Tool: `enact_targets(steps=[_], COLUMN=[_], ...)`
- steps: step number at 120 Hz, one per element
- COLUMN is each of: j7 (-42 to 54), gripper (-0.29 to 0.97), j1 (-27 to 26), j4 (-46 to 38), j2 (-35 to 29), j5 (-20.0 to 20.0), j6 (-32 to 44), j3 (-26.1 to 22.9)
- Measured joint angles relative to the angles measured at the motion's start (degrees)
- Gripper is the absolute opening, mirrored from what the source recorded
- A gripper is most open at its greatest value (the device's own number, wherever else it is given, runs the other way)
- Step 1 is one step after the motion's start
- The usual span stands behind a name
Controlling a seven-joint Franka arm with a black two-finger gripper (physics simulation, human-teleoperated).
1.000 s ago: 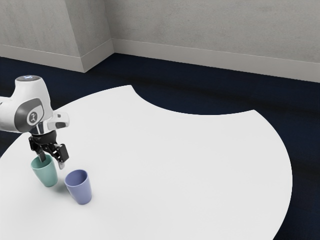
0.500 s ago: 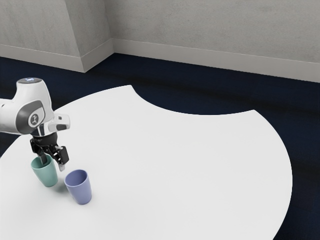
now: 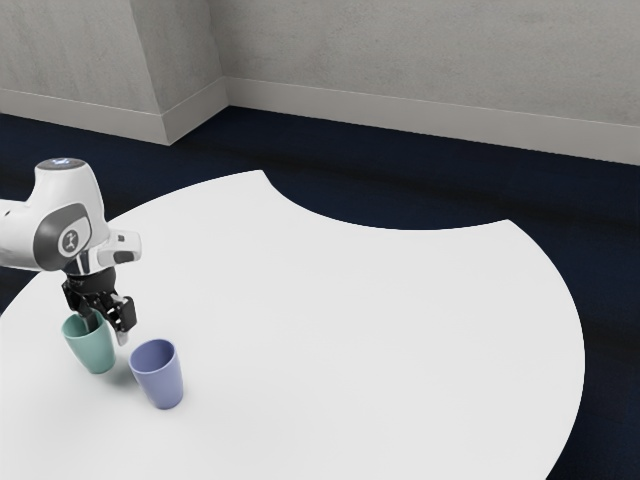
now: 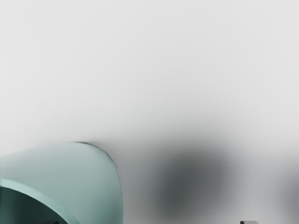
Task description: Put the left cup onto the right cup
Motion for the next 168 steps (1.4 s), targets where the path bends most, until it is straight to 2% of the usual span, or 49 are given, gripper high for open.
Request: enact_targets(steps=[57,168], j7=[0.09,0.16], gripper=[0.43,0.25], j1=[0.27,1.37], j4=[0.0,0.0], j2=[-0.08,-0.16], j5=[0.0,0.0], j6=[0.16,0.17], j3=[0.07,0.14])
